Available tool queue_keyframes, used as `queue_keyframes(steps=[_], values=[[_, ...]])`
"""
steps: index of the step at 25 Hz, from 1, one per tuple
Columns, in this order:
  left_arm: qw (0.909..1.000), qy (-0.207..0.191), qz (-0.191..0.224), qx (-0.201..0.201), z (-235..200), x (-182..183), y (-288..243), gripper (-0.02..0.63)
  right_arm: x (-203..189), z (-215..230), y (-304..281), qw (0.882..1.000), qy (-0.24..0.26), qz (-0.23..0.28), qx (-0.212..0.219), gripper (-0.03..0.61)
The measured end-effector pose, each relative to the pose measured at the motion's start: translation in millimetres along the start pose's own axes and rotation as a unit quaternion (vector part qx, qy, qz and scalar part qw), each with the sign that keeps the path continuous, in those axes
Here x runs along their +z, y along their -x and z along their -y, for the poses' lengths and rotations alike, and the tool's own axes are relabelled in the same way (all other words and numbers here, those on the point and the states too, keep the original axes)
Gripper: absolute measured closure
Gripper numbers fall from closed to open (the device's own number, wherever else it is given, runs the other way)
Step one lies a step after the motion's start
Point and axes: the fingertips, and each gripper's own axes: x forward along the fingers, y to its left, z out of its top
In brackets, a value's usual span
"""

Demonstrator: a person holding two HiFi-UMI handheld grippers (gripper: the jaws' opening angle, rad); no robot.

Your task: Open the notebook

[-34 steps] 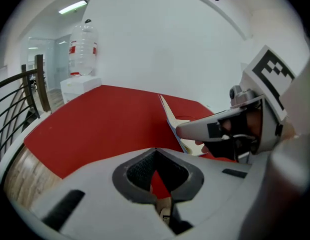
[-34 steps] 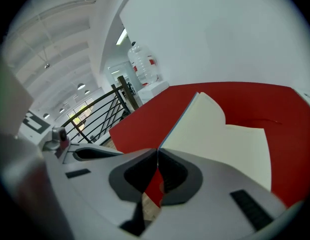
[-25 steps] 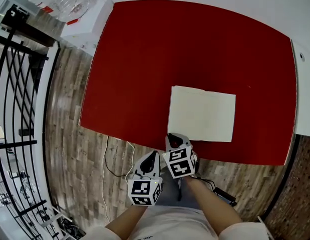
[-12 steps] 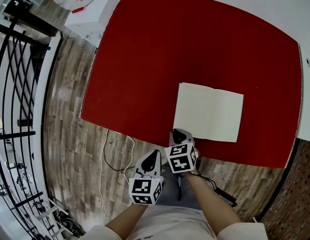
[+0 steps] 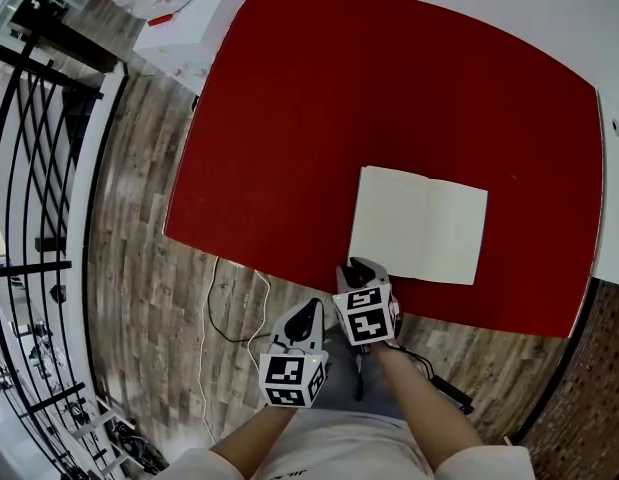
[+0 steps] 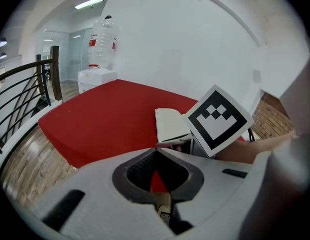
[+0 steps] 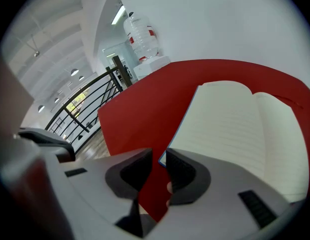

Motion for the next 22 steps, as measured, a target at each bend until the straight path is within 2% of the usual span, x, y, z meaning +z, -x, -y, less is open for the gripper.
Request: queue_keyframes(steps=[4, 12, 18, 22], values=[[1.0, -0.003, 0.006, -0.001, 0.3, 3.5, 2.2, 0.607, -7.3, 2.0, 1.1, 1.0, -0.028, -0.004, 0.012, 0.512], [0.9997, -0.01, 0.015, -0.013, 11.1, 11.3, 5.3, 0.607, 6.0, 7.2, 37.7, 1.0, -0.018, 0.02, 0.004, 0.512], [0.9986, -0.023, 0.02, -0.044, 34.3, 31.4, 11.0, 0.607, 18.5, 14.3, 100.2, 0.998, -0.017, 0.064, -0.021, 0.514], [0.9964, -0.045, 0.027, -0.066, 60.9, 47.6, 26.4, 0.607, 21.3, 17.2, 156.1, 0.994, -0.016, 0.096, -0.049, 0.515]])
